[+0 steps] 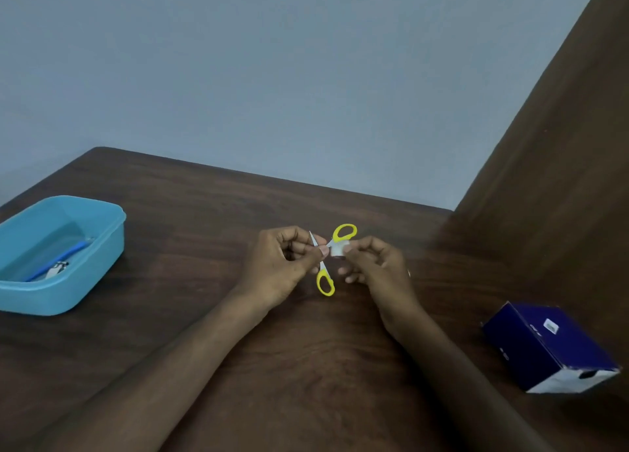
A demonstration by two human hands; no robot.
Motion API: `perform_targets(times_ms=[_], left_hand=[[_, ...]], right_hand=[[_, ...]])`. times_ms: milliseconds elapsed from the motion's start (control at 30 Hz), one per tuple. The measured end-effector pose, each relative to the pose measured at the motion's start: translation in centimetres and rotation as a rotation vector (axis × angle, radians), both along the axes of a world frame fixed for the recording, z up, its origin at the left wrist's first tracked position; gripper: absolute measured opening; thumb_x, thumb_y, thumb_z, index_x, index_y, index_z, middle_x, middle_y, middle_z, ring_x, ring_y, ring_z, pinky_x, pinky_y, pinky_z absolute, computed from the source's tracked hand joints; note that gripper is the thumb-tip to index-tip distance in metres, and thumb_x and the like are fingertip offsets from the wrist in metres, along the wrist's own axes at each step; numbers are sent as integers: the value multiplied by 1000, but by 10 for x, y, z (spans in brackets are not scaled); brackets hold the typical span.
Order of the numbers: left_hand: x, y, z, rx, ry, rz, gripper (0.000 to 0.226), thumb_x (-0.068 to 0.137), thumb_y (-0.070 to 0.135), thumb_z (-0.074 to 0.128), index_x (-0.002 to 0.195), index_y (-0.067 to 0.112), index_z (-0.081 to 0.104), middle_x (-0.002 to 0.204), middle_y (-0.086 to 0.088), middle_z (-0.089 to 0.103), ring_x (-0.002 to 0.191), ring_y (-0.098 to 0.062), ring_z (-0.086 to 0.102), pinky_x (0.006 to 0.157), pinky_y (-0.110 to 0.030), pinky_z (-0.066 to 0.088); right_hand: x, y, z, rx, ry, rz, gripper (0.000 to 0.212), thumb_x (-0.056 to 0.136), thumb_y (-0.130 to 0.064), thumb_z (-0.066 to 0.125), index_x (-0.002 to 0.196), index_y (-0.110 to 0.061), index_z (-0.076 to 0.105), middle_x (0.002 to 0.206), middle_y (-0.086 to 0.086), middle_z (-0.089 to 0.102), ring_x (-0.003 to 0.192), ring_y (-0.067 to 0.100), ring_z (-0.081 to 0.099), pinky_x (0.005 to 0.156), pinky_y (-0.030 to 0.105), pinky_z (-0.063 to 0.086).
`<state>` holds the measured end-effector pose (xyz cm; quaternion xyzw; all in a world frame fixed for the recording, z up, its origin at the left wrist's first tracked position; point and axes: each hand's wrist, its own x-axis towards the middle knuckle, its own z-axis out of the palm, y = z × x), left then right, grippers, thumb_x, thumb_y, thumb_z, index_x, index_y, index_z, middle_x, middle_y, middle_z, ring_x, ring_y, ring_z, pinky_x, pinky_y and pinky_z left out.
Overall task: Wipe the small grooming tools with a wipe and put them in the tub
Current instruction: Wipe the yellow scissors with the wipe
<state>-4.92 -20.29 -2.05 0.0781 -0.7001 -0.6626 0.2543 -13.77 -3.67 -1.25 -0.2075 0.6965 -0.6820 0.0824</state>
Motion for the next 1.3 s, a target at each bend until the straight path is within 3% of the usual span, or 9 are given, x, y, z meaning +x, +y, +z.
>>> perform_targets(times_ms=[200, 367, 467, 600, 800, 967, 1100, 1233, 1300], left_hand=[[-3, -3, -1, 119, 33, 28, 16, 90, 4, 83, 91, -10, 75, 79, 0, 79, 67, -10, 74, 66, -21, 61], [-1, -3, -2, 121, 25, 20, 17, 90, 0, 82, 92, -15, 72, 87, -7, 79, 67, -7, 75, 66, -16, 58], [0, -3, -1, 154, 34, 30, 19, 91, -1, 80, 92, -18, 70, 97, -12, 80, 70, -9, 76, 67, -17, 59], [-1, -4, -4, 121, 13, 36, 17, 90, 4, 83, 92, -10, 75, 87, -2, 81, 71, -11, 74, 69, -23, 60], [0, -2, -2, 36, 53, 46, 11, 88, 10, 86, 86, 3, 78, 90, 5, 82, 73, -3, 74, 75, -24, 58], [4, 1, 1, -14, 122, 9, 10, 90, 7, 83, 84, 11, 77, 84, -10, 82, 80, -7, 76, 81, -26, 58], [3, 1, 0, -44, 167, 10, 9, 91, 3, 82, 86, 8, 76, 90, -18, 80, 75, -1, 74, 75, -16, 56], [1, -1, -1, -44, 172, 22, 9, 90, 2, 82, 85, 5, 75, 93, -6, 80, 74, 2, 72, 75, -16, 56], [-2, -1, -1, -20, 159, 38, 10, 89, 3, 83, 84, 6, 75, 94, 3, 79, 74, 2, 72, 74, -16, 56]], right_hand=[[1, 0, -4, 205, 436, -154, 13, 93, -16, 79, 83, -16, 71, 86, -5, 81, 74, 22, 75, 69, 39, 61], [12, -2, -6, 280, 612, -19, 13, 93, -15, 80, 82, -18, 73, 77, -6, 77, 65, 15, 71, 62, 40, 58], [14, -4, -4, 209, 553, 57, 9, 93, -13, 80, 86, -18, 77, 79, -4, 78, 70, 15, 71, 67, 47, 59], [13, 0, -5, 271, 601, 65, 11, 90, -15, 83, 82, -20, 78, 78, -7, 78, 71, 19, 74, 67, 39, 58], [8, -3, -2, 61, 275, 133, 20, 96, -12, 76, 77, -4, 72, 81, 24, 74, 76, 22, 67, 75, 42, 54], [10, -4, -3, 82, 204, 168, 10, 89, -8, 83, 98, -9, 78, 83, 6, 78, 79, 13, 71, 77, 26, 58], [10, -6, -2, 154, 241, 240, 9, 98, -8, 72, 91, -6, 77, 76, 1, 69, 74, 10, 60, 72, 26, 48], [6, -9, -7, 80, 181, 218, 14, 100, -10, 71, 88, -13, 77, 75, -3, 72, 75, 8, 61, 73, 23, 49], [0, -7, -8, -2, 81, 161, 12, 97, -16, 75, 88, -18, 82, 82, 0, 77, 84, 19, 65, 78, 32, 52]])
